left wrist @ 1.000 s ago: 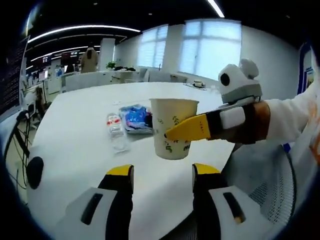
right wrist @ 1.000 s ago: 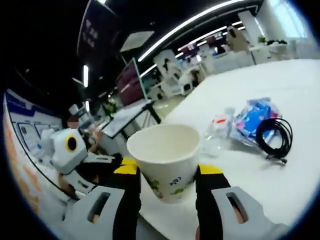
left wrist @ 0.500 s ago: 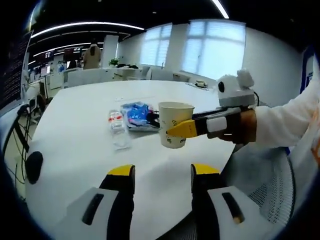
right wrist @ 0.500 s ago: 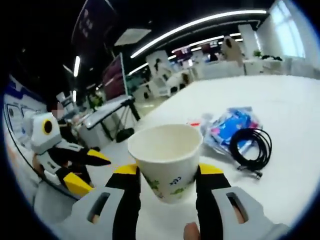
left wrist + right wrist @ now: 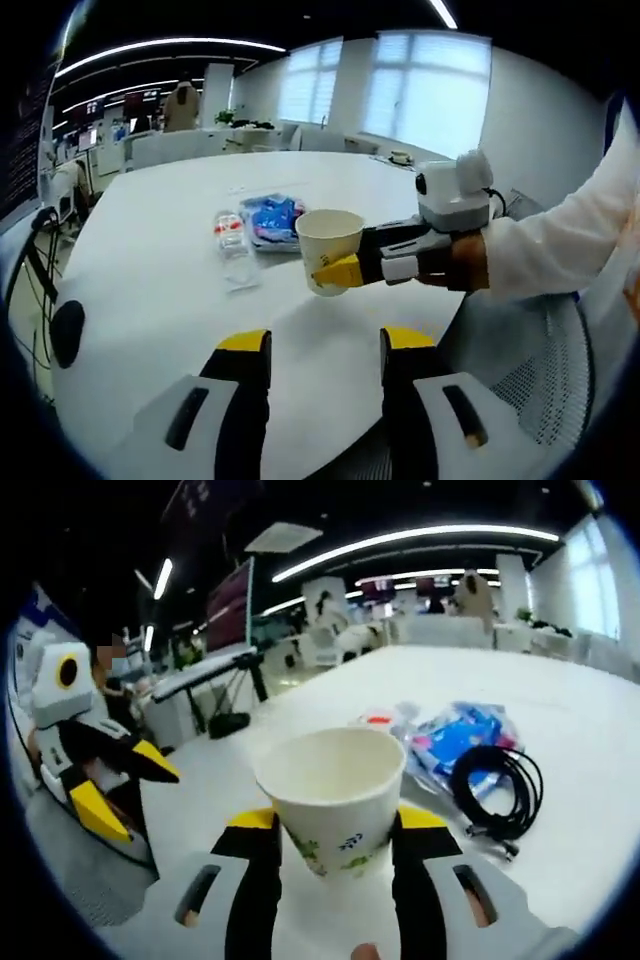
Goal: Arrange the tabletop items into an orderly group along one side of the table until the central work area is clear of visible clutter.
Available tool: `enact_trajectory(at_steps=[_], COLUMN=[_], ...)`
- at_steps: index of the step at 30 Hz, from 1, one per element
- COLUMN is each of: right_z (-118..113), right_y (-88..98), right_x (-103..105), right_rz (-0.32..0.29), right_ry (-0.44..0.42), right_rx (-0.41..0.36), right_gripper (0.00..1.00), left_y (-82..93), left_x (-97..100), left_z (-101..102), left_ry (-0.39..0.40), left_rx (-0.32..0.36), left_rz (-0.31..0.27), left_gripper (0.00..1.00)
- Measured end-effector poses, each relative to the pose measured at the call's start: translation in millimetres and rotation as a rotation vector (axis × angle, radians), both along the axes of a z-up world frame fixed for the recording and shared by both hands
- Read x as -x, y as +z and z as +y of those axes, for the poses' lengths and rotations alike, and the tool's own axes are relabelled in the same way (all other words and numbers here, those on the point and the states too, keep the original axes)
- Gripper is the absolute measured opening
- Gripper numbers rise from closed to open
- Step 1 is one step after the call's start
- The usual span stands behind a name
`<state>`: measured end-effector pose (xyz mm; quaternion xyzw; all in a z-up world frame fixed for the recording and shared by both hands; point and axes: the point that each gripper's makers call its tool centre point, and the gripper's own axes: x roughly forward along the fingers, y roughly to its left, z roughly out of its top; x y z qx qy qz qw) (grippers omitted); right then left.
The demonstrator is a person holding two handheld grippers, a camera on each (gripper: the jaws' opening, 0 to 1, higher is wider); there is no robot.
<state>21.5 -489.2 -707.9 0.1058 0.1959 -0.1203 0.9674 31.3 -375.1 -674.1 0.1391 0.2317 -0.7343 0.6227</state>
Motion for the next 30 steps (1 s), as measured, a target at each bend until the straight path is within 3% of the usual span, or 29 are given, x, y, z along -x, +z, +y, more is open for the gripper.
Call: enact_trajectory(at_steps=[10, 21, 23, 30], right_z=[4, 10, 11, 14], right_y=[-30.0, -39.1, -41.4, -42.9], right_x=[18, 23, 23, 25], right_rz=[0.111, 0.122, 0.127, 0.147], right_ry=[0.024, 0.02, 0.02, 0.027], right_rx=[-0.009, -0.043, -0.079, -0.104], right_gripper=[0.42, 0.41, 0.41, 0.41], left_y=[-1.8, -2.7, -3.2, -5.7], left_x=[-0.3, 0.1, -0.8, -5.0], left_z=[0, 0, 0, 0], left_ry=[0.0, 0.003, 0.008, 0.032], left_rx=[-0.008, -0.012, -0.014, -0.022], left_rz=[0.002, 0.009, 0.009, -0.001], left_gripper=[0.43, 0.43, 0.44, 0.54])
